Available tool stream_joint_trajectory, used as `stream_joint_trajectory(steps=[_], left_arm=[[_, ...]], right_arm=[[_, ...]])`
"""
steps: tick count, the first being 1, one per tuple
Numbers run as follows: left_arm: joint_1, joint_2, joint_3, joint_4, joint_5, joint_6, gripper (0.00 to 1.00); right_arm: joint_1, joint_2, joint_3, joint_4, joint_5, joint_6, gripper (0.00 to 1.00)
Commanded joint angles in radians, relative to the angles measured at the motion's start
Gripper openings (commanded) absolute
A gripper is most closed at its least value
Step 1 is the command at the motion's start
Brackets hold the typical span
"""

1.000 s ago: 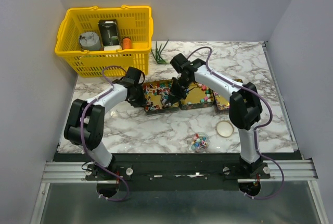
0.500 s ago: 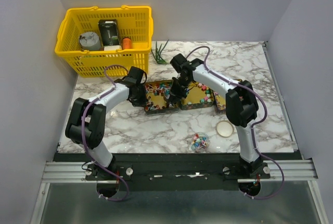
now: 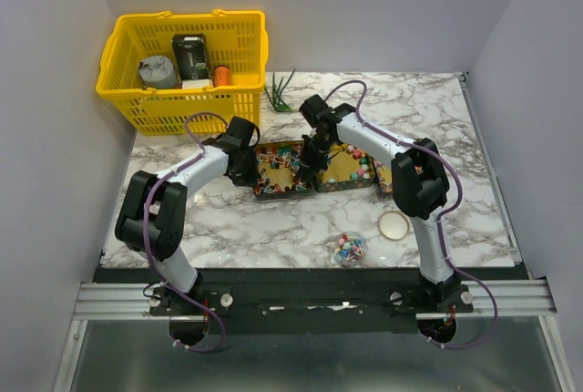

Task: Pack the candies
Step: Scoop the fake candies from the storage box.

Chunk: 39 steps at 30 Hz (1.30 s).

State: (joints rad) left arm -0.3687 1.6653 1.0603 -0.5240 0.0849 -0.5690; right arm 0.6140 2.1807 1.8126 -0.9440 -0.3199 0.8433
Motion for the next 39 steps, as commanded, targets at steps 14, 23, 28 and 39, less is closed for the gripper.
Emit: stream_joint_trajectory(steps=[14,23,28,39], left_arm=[[-0.012,0.047,0.046,-0.031,-0.031,-0.031,0.00],[-0.012,0.053,0.047,-0.031,-0.028,-0.035,0.00],[-0.012,0.056,0.061,-0.036,-0.028,-0.043,0.00],[-0.012,0.044,0.072,-0.033,-0.048,-0.042,0.21]], right_arm=[[-0.002,-0.038,-0.116,0.026,0.228,-0.341,0.01],[0.026,-0.087,-0.165,0.088,0.344,-0.467,0.01],[0.047,-0.148,-0.203,0.122,0.377,-0.521,0.01],[0.072,-0.329,-0.358,0.269,0.326,-0.601,0.01]])
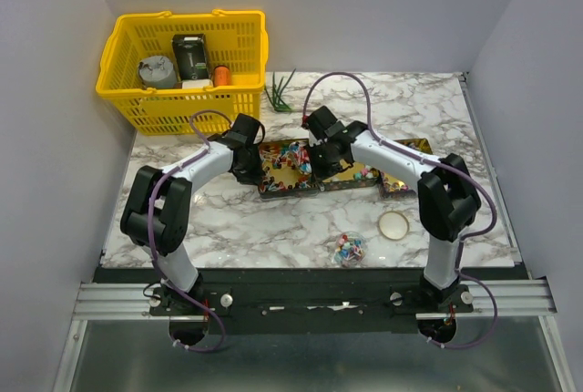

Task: Pack the candies
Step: Scoop the fake candies from the storage box, then place the fake candies in the packing bottle.

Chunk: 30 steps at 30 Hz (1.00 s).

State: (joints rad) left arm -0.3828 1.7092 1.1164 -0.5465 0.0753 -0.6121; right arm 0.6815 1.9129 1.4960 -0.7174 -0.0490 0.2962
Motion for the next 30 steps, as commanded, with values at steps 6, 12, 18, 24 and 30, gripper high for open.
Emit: stream_joint_trajectory(steps=[6,12,18,24,30], left_arm=[[0.004,-0.022,0.013,-0.003,-0.042,0.002,0.49],[0.002,-0.072,0.000,0.026,-0.046,0.014,0.75],[0.002,-0.134,-0.026,0.066,-0.067,0.031,0.96],[0.004,-0.184,-0.059,0.092,-0.138,0.048,0.99],[0.002,-0.220,-0.093,0.129,-0.131,0.037,0.99]], right_arm=[[0.018,-0.115,-0.037,0.021,0.057,-0.062,0.01],[0.033,-0.208,-0.052,-0.031,0.072,-0.048,0.01],[0.047,-0.325,-0.080,-0.132,0.081,-0.011,0.01],[0.093,-0.497,-0.143,-0.301,0.179,0.069,0.01],[0.125,-0.691,-0.259,-0.434,0.161,0.153,0.01]])
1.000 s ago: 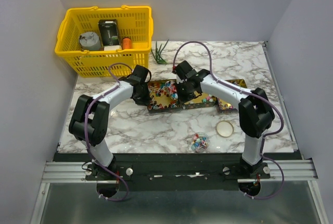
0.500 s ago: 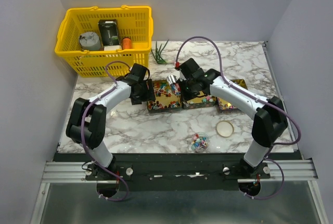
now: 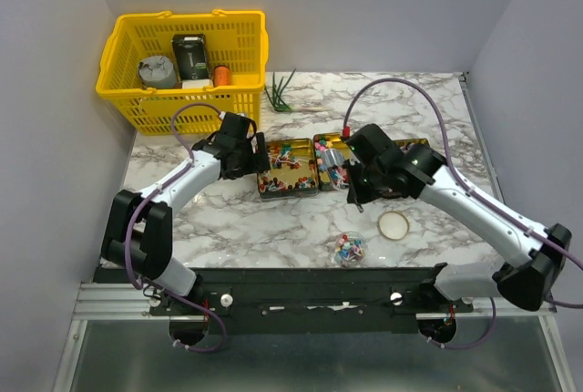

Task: Pack the candies
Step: Place the fake candies in the packing bottle.

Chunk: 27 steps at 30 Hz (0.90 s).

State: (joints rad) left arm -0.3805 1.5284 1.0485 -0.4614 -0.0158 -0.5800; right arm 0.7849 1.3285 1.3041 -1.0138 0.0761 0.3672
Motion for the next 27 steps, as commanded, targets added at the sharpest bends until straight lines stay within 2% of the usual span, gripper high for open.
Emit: stream_joint_trajectory(steps=[1,6,11,21,27], left_arm=[[0.002,-0.046,-0.033,0.050,-0.039,0.003,0.99],[0.002,-0.057,-0.042,0.056,-0.039,0.005,0.99],[0.000,-0.051,-0.047,0.059,-0.035,0.005,0.99],[0.002,-0.051,-0.059,0.058,-0.033,0.005,0.99],[0.000,-0.051,-0.058,0.055,-0.035,0.008,0.99]], right_arm=[[0.027,-0.127,-0.083,-0.152,0.025,0.088,0.01],[0.040,-0.236,-0.175,-0.236,-0.048,0.127,0.01],[0.043,-0.298,-0.218,-0.313,-0.189,0.138,0.01],[0.043,-0.270,-0.276,-0.390,-0.377,0.131,0.01],[0.042,-0.238,-0.301,-0.413,-0.495,0.188,0.01]])
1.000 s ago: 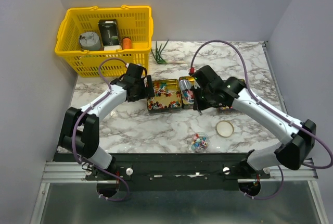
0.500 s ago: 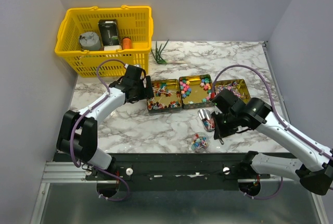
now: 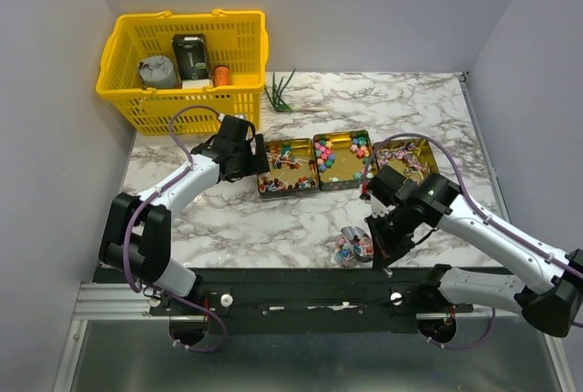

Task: Pack the candies
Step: Place the fake candies in the packing bottle.

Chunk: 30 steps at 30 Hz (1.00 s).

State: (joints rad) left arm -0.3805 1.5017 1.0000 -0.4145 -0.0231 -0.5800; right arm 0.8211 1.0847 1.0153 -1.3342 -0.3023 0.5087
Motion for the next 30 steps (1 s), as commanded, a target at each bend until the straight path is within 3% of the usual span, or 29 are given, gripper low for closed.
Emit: stream_joint_trajectory(steps=[1,20,30], left_arm=[[0.000,-0.023,-0.009,0.008,-0.029,0.008,0.99],[0.000,-0.015,0.000,0.002,-0.028,0.016,0.99],[0.002,-0.020,-0.004,0.005,-0.026,0.012,0.99]], right_arm=[[0.006,0.001,-0.023,-0.091,-0.135,0.051,0.01],[0.003,-0.031,-0.158,-0.103,-0.256,0.080,0.01],[-0.097,-0.127,-0.248,-0.077,-0.414,0.143,0.01]])
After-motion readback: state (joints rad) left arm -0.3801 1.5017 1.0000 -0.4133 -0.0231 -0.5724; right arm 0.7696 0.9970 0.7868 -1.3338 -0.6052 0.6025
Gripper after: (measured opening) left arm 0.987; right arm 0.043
